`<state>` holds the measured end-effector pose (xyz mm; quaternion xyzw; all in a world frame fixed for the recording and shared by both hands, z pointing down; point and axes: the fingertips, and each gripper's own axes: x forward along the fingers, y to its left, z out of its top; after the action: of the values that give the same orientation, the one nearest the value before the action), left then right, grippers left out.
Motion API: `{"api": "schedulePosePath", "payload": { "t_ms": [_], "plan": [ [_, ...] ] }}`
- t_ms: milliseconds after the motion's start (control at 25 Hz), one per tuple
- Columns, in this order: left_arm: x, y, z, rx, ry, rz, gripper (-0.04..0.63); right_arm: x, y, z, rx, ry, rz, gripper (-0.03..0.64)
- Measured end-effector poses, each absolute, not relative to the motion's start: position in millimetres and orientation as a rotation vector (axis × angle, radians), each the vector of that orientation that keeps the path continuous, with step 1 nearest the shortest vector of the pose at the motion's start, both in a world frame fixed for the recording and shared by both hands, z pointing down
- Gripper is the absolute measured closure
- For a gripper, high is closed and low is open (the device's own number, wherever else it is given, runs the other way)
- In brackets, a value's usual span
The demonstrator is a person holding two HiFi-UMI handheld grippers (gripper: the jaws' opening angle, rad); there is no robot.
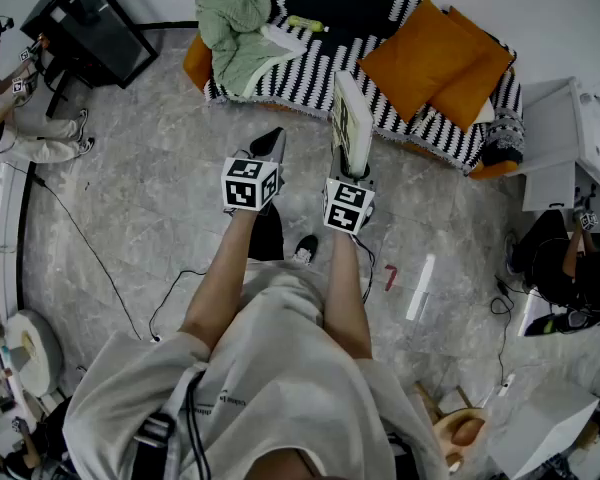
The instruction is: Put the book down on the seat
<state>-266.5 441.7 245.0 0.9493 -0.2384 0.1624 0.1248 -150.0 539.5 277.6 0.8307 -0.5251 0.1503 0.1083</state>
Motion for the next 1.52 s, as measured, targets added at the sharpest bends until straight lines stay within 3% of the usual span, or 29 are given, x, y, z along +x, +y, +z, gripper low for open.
{"api": "schedulePosePath", "payload": {
  "t_ms": [320, 920, 1520],
  "plan": [
    [-248, 438, 236, 2.811, -0.681, 0.479, 0.586, -110, 551, 270, 2.557, -1.440, 0.435, 0.469],
    [-274, 404, 241, 2.689, -0.742, 0.413, 0.586, -137, 518, 277, 2.434, -1.494, 0.390, 0.468],
    [-221, 344, 249, 2.700, -0.604, 0.374, 0.587, -106, 448, 267, 2.409, -1.457, 0.286, 0.468]
  ]
}}
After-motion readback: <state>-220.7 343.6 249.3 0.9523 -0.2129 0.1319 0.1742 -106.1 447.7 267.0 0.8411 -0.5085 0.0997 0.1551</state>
